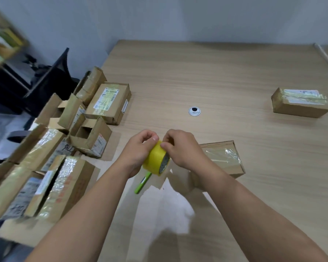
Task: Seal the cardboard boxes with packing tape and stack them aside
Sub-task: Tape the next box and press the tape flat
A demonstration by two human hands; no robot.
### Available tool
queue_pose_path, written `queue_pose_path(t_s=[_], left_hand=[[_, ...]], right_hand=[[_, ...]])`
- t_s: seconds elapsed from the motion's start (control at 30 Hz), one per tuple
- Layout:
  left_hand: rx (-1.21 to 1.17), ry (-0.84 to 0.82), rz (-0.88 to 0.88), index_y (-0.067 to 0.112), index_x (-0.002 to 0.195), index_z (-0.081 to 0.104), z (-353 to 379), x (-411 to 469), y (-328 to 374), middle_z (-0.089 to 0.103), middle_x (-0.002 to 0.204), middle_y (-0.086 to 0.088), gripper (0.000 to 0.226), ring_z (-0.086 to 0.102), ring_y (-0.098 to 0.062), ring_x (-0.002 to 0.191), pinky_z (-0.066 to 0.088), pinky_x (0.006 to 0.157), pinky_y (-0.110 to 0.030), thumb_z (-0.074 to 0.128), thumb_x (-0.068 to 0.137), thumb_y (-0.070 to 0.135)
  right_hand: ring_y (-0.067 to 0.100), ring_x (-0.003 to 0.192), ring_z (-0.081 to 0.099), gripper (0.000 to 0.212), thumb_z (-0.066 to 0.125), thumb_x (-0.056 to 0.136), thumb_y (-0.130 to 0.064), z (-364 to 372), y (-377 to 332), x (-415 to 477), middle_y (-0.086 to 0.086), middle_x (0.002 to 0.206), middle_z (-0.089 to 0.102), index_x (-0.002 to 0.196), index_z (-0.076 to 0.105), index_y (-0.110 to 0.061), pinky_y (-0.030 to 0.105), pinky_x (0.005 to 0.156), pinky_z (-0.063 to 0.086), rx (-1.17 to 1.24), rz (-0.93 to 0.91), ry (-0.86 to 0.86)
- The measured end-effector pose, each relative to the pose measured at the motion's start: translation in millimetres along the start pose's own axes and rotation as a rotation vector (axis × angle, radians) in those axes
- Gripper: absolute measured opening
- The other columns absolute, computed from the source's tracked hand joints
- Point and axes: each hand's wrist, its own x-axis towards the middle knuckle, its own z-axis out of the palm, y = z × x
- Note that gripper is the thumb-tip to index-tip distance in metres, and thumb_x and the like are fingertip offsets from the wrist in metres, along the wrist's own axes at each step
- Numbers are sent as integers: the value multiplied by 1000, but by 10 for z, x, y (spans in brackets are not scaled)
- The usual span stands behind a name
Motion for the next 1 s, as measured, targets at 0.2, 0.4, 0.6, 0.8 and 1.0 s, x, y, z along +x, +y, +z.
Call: queue_pose_path(t_s=[0.2,0.4,0.6,0.8,1.0], left_hand=[[-37,-66,-142,27,124,63,-398,-54,-261,74,109,0,41,70,-16,95,57,72,-30,53,98,-3],[151,-169,-187,12,101,66,-483,-183,-686,67,90,-8,21,60,-21,81,48,67,-34,66,88,-4],[310,-259,-355,16,95,71,-285,-347,-1186,76,79,7,25,68,-5,73,57,72,-25,61,93,-7],[470,-290,-538,-7,84,59,-318,-384,-1406,53,59,-16,20,46,-20,46,36,47,-22,39,89,-8],[586,-338,-606,8,69,60,-339,-187,-1340,46,44,-4,24,40,-17,38,32,44,-20,46,86,0]], right_hand=[[26,90,57,18,59,96,-23,103,-101,165,-2,83,61,78,57,-27,37,78,48,43,-23,-24],[27,95,61,27,59,93,-22,564,41,154,-1,93,70,68,55,-30,39,81,52,40,67,-127],[28,92,62,20,54,95,-15,871,416,107,-2,95,67,78,65,-19,31,71,45,-13,293,-153],[26,97,66,17,56,97,-14,1145,603,166,7,106,71,94,73,-12,32,82,55,36,418,-145],[26,97,66,9,64,94,-11,1254,656,341,11,104,71,89,71,-9,28,75,50,-7,431,-184]])
